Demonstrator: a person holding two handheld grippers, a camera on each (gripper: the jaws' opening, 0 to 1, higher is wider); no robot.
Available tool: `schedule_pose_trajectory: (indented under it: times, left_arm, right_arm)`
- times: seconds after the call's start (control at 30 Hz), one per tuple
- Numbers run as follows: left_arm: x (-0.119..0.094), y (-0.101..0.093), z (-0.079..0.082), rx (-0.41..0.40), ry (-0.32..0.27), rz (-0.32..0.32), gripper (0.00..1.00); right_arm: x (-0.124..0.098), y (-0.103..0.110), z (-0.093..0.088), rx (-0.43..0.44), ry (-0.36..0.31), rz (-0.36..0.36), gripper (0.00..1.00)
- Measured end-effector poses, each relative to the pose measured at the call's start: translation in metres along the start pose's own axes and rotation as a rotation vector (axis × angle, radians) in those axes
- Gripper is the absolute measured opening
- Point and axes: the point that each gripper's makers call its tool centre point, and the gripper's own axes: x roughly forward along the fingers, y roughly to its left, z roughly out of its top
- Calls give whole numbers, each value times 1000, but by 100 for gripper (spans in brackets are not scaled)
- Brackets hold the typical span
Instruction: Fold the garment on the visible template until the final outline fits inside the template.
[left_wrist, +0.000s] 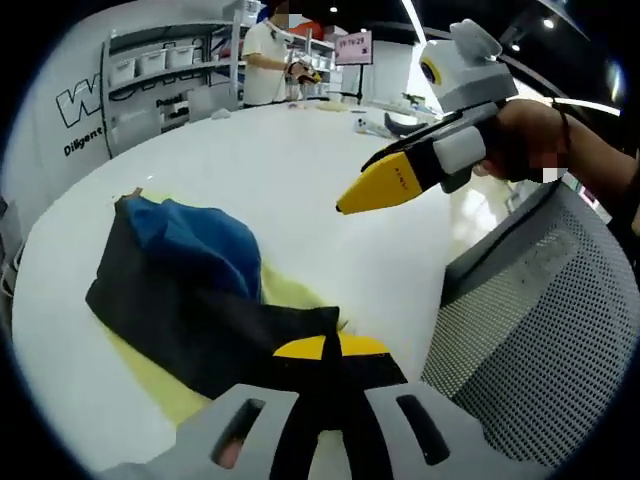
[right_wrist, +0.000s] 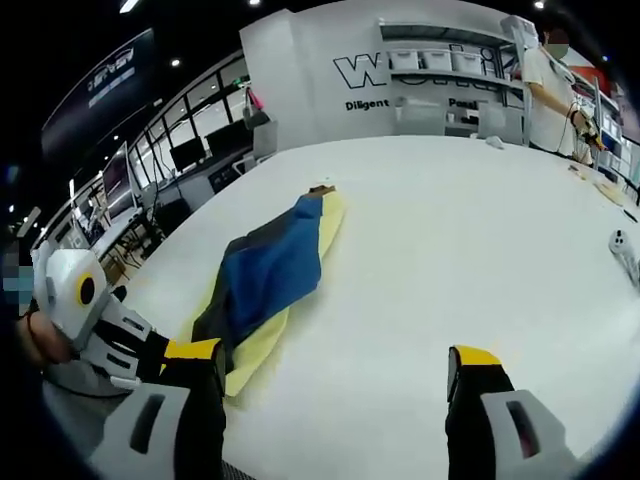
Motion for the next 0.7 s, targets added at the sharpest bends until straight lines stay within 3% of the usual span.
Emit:
schedule_pose_trajectory:
  times: [0.27, 0.43, 0.7]
  left_arm:
    - [-7, 5, 4, -56, -26, -2, 0]
    - [-14, 8, 7, -123, -63, 2, 0]
    - [-23, 12, 12, -136, -98, 19, 0]
  right_arm:
    - [3, 4, -2, -8, 14, 8, 90]
    - [13, 12, -11, -29, 58, 23, 89]
    - [24, 32, -14, -42, 78, 79, 84]
